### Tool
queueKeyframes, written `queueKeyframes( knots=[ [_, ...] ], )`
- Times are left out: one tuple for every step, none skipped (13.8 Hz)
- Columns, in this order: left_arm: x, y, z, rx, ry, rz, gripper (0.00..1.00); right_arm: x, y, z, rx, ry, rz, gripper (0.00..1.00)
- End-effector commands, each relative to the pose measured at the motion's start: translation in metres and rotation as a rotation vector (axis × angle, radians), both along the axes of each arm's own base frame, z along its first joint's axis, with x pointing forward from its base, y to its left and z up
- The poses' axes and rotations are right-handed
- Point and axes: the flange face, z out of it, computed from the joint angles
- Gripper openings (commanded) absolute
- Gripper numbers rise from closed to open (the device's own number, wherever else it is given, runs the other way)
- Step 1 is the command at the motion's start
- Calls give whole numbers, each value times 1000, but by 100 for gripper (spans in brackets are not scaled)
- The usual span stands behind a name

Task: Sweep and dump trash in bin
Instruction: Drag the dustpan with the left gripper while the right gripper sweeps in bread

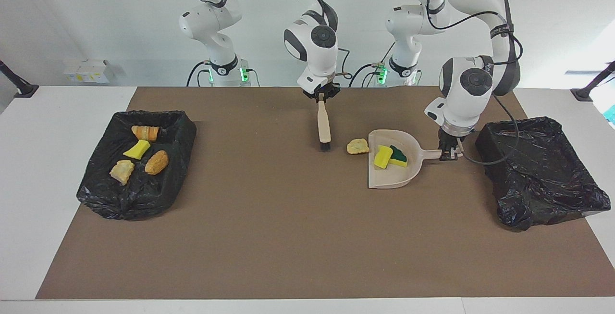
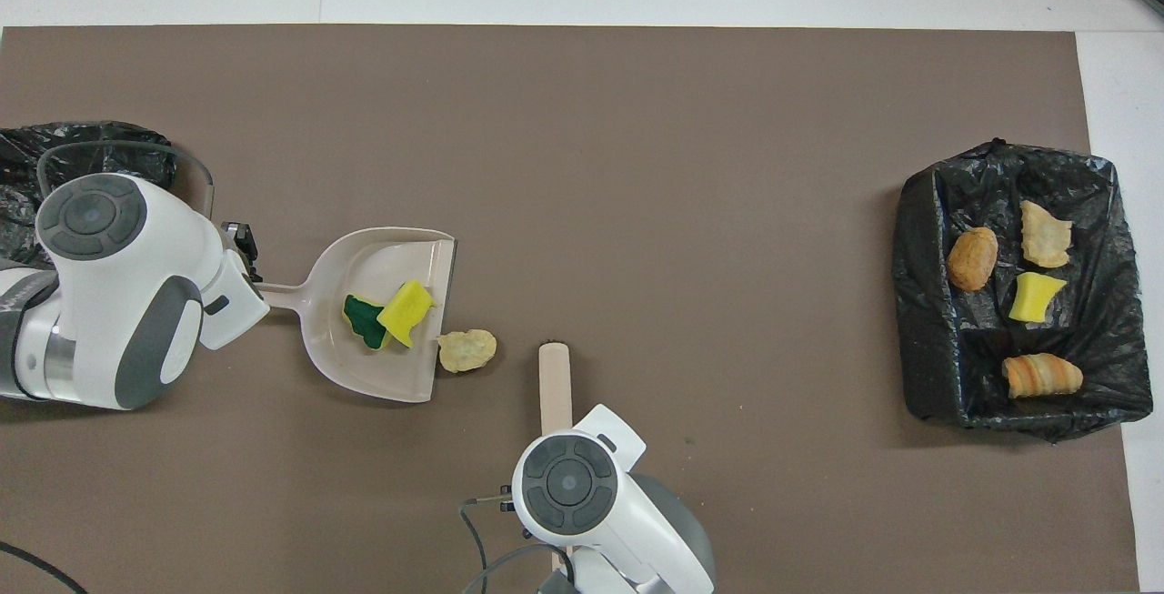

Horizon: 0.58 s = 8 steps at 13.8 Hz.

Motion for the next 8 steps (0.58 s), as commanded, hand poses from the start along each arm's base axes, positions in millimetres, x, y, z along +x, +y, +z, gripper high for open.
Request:
queueKeyframes(
  knots=[
    [-3, -1, 3, 20, -16, 17, 0, 9, 24, 1, 20, -14, -39, 0],
    [-3, -1, 3, 21, -17, 18, 0, 11, 40, 0, 38, -18, -47, 0],
    [-3, -1, 3, 20, -17, 22, 0, 18, 51, 0, 64, -19, -77, 0],
    [-3, -1, 2, 21, -18, 27, 0, 24, 59, 4, 86, -16, -92, 0],
    [-3, -1, 2, 21, -18, 27, 0, 26, 65, 9, 105, -17, -94, 0],
    [-3, -1, 2, 21, -19, 27, 0, 28, 73, 9, 125, -6, -102, 0],
    [-2, -1, 2, 20, -20, 25, 0, 34, 83, 7, 151, 1, -119, 0],
    [-1, -1, 3, 23, -28, 19, 0, 40, 98, 6, 192, -7, -136, 0]
  ],
)
